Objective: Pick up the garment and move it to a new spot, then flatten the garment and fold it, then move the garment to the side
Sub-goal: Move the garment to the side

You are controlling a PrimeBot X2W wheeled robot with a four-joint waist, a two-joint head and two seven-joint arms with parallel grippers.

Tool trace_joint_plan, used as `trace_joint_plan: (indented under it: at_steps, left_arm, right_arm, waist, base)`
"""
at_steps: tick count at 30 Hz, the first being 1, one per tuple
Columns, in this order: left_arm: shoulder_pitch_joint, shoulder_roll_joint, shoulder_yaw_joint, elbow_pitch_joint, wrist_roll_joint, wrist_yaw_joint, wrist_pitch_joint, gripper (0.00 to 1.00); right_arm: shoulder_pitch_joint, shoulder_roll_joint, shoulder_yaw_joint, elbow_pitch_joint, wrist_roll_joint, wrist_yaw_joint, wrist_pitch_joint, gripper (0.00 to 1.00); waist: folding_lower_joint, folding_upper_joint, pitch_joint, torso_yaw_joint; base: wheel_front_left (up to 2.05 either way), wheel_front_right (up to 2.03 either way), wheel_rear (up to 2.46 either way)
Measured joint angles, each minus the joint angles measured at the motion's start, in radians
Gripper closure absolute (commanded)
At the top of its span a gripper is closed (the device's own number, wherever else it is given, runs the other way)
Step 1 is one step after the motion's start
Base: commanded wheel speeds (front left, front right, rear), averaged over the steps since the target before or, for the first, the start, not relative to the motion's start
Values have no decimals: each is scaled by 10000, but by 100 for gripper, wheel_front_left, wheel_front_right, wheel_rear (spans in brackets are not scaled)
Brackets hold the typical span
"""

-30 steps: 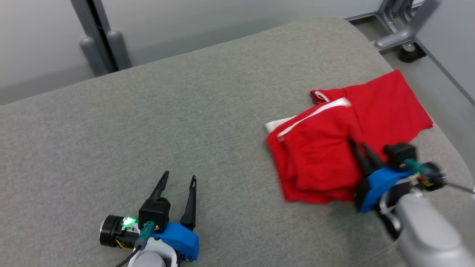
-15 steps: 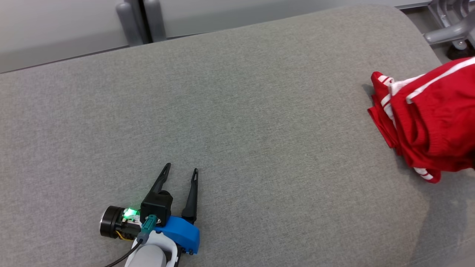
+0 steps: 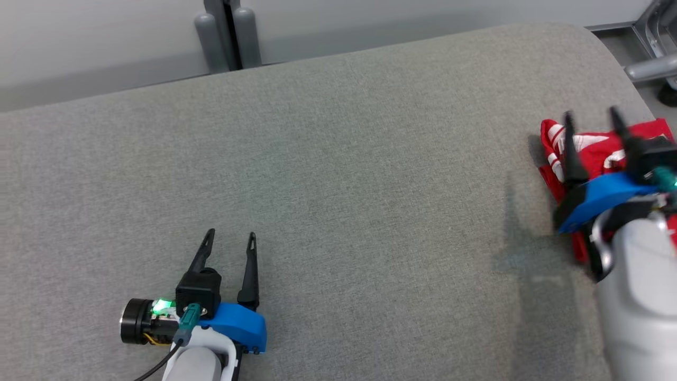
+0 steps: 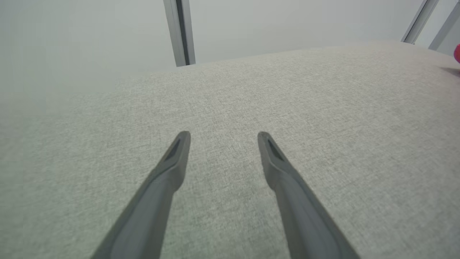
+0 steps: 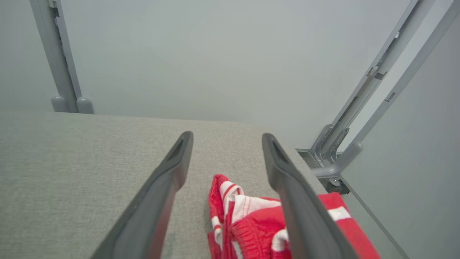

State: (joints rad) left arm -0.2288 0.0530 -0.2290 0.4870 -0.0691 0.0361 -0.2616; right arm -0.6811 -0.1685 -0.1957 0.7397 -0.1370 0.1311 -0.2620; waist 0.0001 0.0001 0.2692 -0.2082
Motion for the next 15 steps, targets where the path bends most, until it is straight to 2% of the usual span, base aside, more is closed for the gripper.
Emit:
trace_joint_plan:
  at_steps: [5,10,15]
  left_arm:
    - [121,2,247,-215,-10,203,0,0]
    - [334,-6,284,-420,8,324,0,0]
    - [646,-10,301,-533,2,428,0,0]
  right_arm:
    - [1279,871,556,-1248,786,-2,-2,0]
    - [2564,1124,894,-1841,1093,-2,0,0]
    - [3485,1166,1273,-1806,1766,-2,-2,0]
  waist:
    - [-1,0,-328,321]
    - [-2,-1,-687,817]
    - [-2,-1,-1023,1267]
  base:
    - [0,0,0]
    - [0,0,0]
    - [0,0,0]
